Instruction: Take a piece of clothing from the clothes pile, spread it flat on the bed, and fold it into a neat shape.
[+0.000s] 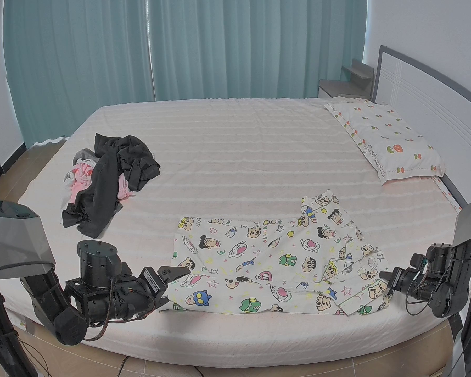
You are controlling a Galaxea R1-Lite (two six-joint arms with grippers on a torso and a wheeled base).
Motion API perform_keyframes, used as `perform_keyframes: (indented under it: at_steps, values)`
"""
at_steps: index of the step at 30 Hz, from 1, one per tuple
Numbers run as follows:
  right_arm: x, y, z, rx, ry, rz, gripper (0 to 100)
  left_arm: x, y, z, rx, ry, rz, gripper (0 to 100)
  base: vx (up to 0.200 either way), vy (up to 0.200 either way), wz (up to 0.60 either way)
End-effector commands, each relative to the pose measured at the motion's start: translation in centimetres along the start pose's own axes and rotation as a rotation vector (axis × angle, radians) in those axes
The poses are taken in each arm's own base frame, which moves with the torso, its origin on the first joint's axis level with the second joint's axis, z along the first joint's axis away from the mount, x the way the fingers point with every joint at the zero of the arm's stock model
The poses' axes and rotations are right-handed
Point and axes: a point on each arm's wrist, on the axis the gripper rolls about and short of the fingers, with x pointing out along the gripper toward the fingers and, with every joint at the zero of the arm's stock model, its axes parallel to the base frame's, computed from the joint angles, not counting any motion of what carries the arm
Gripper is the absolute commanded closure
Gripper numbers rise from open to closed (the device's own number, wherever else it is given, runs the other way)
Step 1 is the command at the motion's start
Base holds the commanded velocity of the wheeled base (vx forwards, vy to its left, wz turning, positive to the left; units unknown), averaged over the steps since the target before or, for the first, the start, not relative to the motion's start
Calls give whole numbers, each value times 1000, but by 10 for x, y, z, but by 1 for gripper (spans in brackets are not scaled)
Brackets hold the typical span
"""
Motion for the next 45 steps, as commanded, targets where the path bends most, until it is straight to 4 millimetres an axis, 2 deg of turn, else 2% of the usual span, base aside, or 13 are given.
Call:
perform_keyframes:
  at_steps: [1,7,20,27,32,37,45]
  values:
    - [-2,6,12,-23,-60,23,100,2,1,0,-2,2,6,0,0,0,0]
    - [-1,12,20,-37,-92,45,100,6,4,-1,-1,-26,36,0,0,0,0]
    - [20,26,43,-24,-198,97,100,15,8,-3,11,-54,44,0,0,0,0]
    - [18,24,35,-8,-156,77,100,16,8,-3,10,-55,44,0,0,0,0]
    - [2,25,17,14,-84,50,100,17,9,-2,11,-54,46,0,0,0,0]
    - [-3,28,4,34,-56,-13,100,17,9,-3,9,-54,47,0,0,0,0]
    - [-8,50,-18,113,-26,-101,100,16,10,-3,6,-51,52,0,0,0,0]
